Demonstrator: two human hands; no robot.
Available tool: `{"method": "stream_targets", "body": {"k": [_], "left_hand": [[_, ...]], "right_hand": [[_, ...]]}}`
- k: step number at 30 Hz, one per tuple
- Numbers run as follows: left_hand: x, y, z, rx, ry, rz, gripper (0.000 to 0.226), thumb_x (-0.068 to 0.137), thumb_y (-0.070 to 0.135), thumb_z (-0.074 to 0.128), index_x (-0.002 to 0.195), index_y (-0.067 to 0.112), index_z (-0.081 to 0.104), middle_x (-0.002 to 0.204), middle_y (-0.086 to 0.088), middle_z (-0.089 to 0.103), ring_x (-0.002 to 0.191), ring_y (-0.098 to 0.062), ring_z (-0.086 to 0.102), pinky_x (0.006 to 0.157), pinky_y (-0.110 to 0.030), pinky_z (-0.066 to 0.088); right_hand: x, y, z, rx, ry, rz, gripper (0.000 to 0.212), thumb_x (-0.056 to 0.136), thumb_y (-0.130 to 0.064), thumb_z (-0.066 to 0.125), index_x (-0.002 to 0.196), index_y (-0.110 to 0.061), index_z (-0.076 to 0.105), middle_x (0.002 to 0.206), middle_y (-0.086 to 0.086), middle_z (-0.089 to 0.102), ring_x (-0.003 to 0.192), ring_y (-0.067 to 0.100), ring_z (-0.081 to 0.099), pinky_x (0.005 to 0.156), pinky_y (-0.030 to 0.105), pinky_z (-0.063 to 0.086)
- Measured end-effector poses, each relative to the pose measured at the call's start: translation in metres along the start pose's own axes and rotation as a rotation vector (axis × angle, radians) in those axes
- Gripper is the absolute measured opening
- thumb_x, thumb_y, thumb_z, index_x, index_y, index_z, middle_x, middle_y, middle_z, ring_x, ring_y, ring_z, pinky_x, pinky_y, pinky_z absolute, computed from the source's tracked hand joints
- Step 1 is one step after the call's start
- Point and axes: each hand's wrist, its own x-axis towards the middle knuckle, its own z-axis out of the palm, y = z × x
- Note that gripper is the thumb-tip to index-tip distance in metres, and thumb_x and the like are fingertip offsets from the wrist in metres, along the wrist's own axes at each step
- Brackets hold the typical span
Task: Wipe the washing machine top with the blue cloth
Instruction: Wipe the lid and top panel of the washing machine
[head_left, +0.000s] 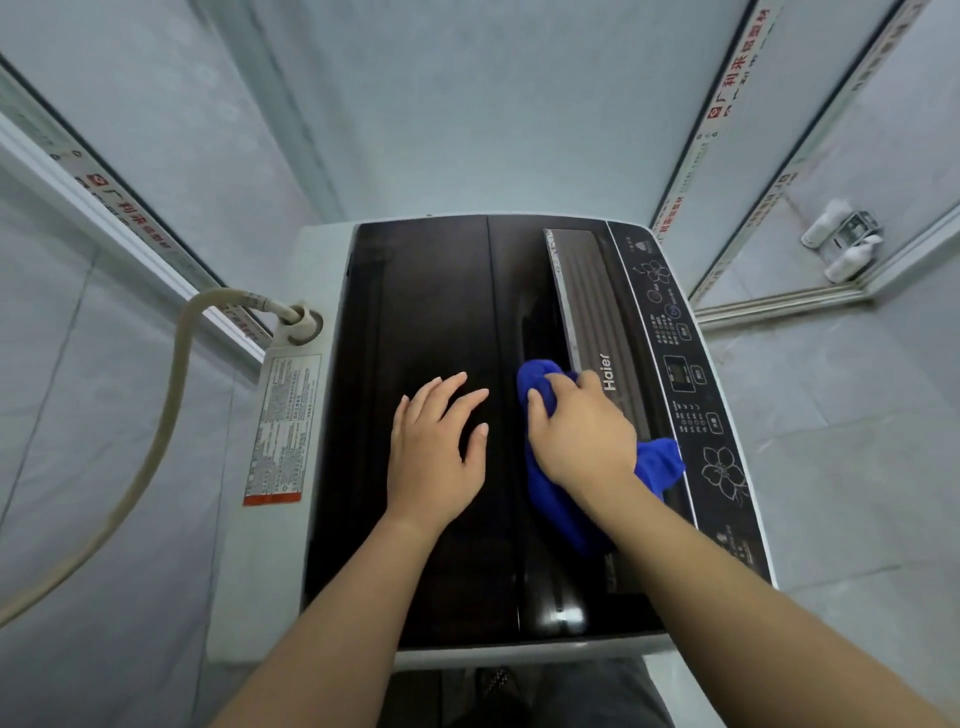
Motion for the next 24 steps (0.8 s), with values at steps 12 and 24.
{"method": "stream_targets", "body": {"k": [12,24], "left_hand": [[0.001,0.003,0.0,-0.006,0.009,-0.017,0.036,0.086,0.027,0.053,0.122,0.028,0.057,0.136,0.006,0.048,0.132,-0.015,0.034,0.111,-0.04,0.016],[0.002,-0.003,-0.003,-0.143,0.012,-0.004,0.032,0.081,0.02,0.066,0.113,0.022,0.063,0.131,0.002,0.054,0.128,-0.02,0.04,0.11,-0.046,0.027]], "right_hand": [[0.023,0.005,0.003,0.06,-0.014,-0.08,0.044,0.095,-0.044,0.038,0.135,-0.026,0.043,0.128,0.004,0.044,0.098,0.026,0.057,0.069,0.033,0.041],[0.01,0.004,-0.008,0.044,-0.143,-0.008,0.035,0.096,-0.039,0.037,0.105,-0.012,0.057,0.115,0.01,0.049,0.093,0.031,0.056,0.068,0.034,0.037]]}}
